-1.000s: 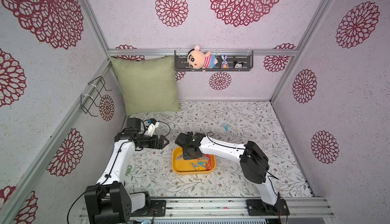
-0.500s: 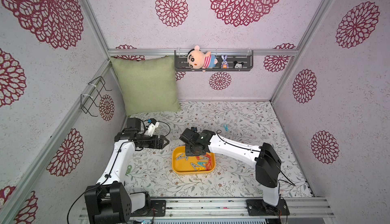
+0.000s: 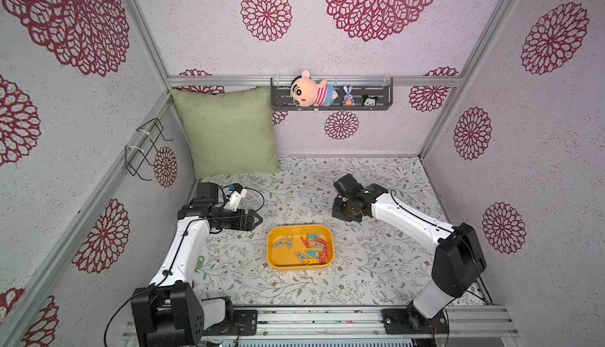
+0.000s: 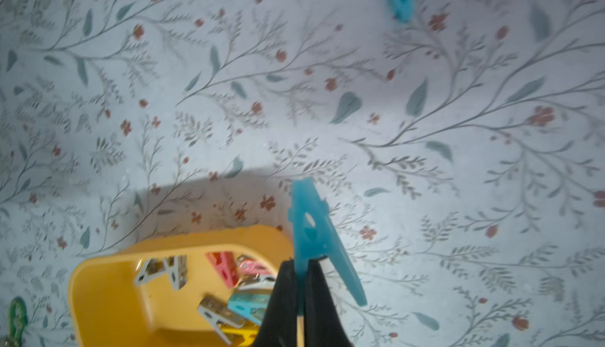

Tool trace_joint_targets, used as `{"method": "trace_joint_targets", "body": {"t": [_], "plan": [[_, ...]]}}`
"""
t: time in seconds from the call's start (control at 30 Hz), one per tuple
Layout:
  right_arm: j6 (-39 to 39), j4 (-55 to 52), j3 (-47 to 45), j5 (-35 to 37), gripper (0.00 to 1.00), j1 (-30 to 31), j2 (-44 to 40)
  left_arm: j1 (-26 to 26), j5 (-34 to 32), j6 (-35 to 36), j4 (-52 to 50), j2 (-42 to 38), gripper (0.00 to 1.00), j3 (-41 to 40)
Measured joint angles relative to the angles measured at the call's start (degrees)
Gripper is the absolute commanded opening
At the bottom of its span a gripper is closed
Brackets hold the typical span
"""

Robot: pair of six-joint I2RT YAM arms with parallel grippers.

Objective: Take the clothespins out of the storage box
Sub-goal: Place the clothespin at the center of the board.

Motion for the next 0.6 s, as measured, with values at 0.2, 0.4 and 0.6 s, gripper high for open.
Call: {"method": "trace_joint_targets", "body": {"t": [0.2, 0.4, 0.6], "plan": [[-6.82, 1.64, 0.09, -0.76, 0.00, -11.10, 4.83, 0.00, -0.02, 0.00, 0.00, 0.00, 0.97, 0.00], [-11.91, 2.78, 6.38, -1.60, 0.00, -16.50, 15.78, 0.00, -0.17, 0.00, 0.00, 0.00, 0.97, 0.00], [-15.47, 1.46, 16.83, -1.95, 0.00, -17.59, 25.14, 0.00, -0.22, 0.00, 0.00, 0.00, 0.97, 0.00]]}}
